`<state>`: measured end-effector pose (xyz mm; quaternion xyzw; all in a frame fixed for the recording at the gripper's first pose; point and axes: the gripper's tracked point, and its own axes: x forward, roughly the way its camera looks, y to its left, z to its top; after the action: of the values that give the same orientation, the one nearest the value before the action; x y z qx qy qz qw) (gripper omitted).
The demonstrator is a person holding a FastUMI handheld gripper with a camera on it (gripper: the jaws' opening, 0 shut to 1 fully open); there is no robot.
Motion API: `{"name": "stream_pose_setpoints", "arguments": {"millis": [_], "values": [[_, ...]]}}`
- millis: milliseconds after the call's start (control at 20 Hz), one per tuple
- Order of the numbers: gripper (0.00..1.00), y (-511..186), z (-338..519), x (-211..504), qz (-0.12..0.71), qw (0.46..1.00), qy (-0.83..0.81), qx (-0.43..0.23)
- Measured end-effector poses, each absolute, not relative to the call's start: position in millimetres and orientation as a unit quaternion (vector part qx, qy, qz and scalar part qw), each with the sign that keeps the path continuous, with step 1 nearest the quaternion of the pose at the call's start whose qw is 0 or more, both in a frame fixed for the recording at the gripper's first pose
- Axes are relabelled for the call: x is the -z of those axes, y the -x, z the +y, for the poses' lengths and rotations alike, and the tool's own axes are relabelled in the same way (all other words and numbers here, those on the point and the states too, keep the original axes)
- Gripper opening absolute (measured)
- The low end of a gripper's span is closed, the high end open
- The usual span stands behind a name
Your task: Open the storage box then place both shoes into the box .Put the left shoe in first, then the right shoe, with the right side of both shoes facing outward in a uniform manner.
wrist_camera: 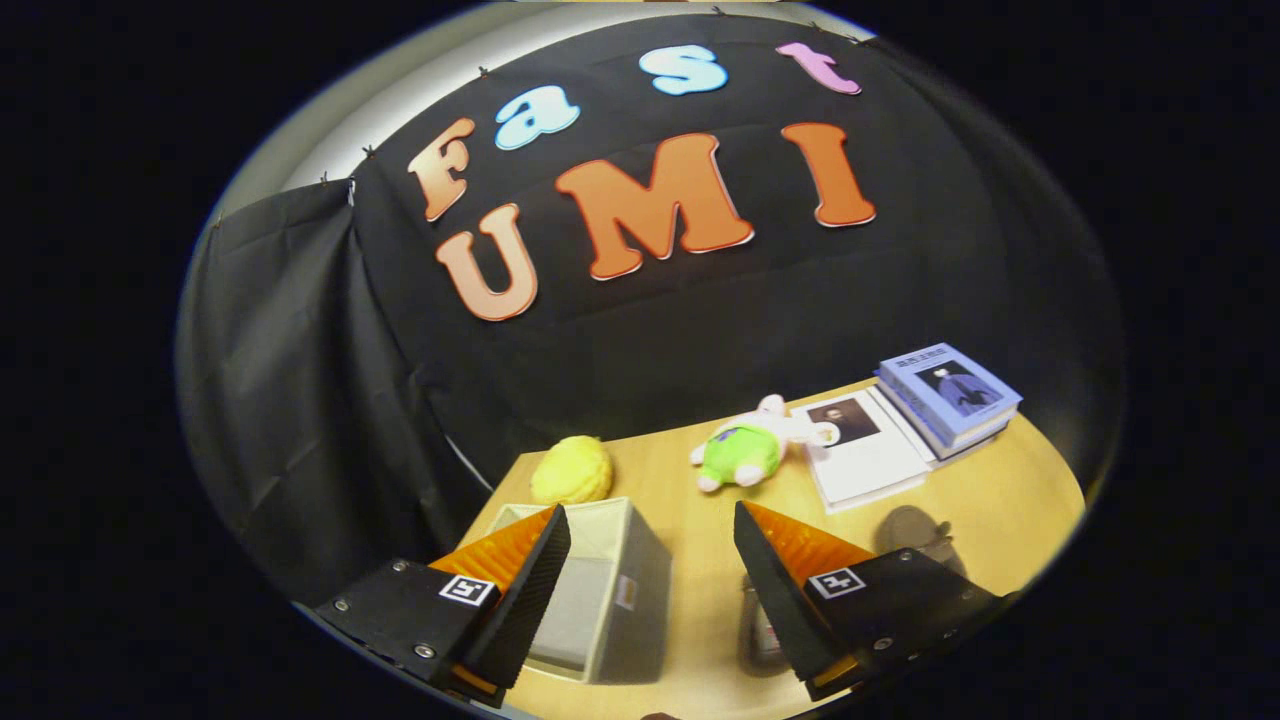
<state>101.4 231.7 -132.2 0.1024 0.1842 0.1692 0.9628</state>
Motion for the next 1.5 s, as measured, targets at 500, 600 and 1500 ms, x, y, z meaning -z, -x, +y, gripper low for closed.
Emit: {"name": "stream_pose_setpoints", "arguments": {"millis": [500, 600, 1500], "values": [[0.97, -108, 145, 238, 0.234, 0.969, -0.053, -0.055], [0.94, -112, 146, 262, 0.256, 0.964, -0.049, -0.049], [0.35, -111, 167, 374, 0.372, 0.926, -0.042, -0.047]]}}
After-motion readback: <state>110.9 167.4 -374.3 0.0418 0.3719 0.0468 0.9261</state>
